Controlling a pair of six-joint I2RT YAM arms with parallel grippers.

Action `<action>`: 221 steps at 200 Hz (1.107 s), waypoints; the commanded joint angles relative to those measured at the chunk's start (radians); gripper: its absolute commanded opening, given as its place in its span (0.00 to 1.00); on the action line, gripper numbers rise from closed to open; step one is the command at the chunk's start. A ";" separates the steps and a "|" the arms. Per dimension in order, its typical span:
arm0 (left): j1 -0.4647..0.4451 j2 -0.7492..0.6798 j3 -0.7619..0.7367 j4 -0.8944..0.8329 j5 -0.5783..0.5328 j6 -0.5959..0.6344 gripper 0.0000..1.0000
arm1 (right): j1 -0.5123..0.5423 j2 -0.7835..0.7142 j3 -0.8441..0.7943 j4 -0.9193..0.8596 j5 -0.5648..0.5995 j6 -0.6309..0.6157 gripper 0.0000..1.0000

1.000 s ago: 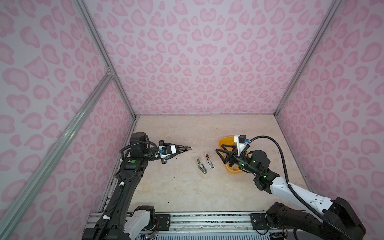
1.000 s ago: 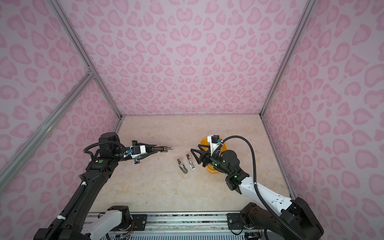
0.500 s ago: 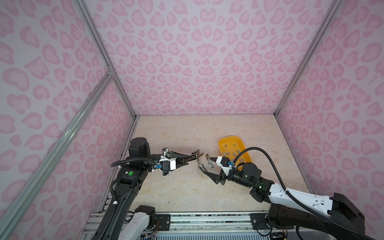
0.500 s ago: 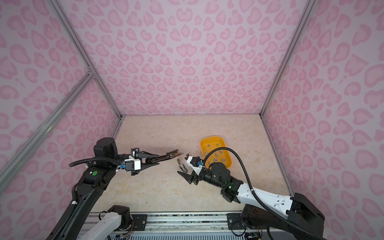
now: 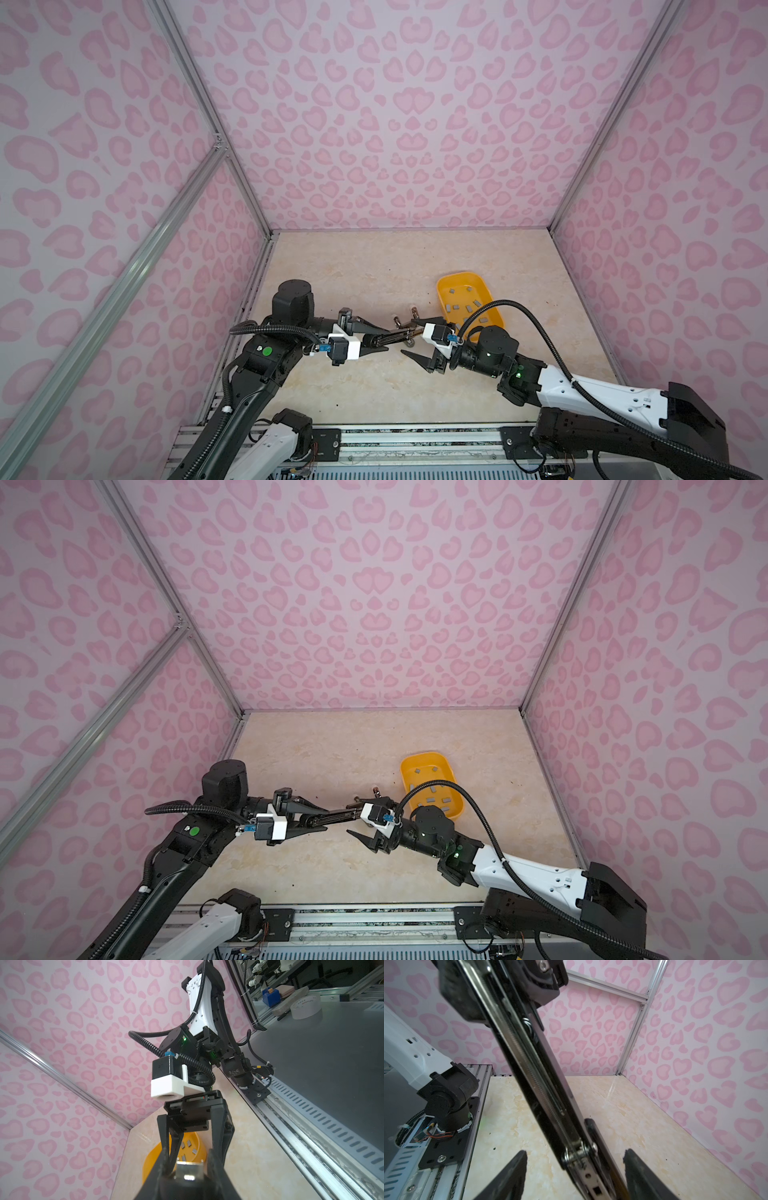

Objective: Load the staples into the stapler

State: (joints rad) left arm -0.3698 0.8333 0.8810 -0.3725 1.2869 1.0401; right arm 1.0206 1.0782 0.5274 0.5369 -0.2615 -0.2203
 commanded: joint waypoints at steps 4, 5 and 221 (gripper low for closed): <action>-0.017 0.011 0.026 0.002 0.065 0.041 0.04 | 0.013 0.028 0.025 -0.040 0.036 -0.029 0.72; -0.017 0.011 0.026 0.002 0.068 0.041 0.04 | 0.013 0.029 0.026 -0.041 0.037 -0.028 0.72; 0.009 -0.062 0.003 0.320 -0.530 -0.273 0.48 | 0.072 0.122 0.134 -0.343 0.360 0.343 0.00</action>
State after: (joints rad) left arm -0.3706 0.7933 0.8696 -0.2481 0.8951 0.8639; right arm 1.0817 1.1915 0.6453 0.2771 -0.0734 -0.0975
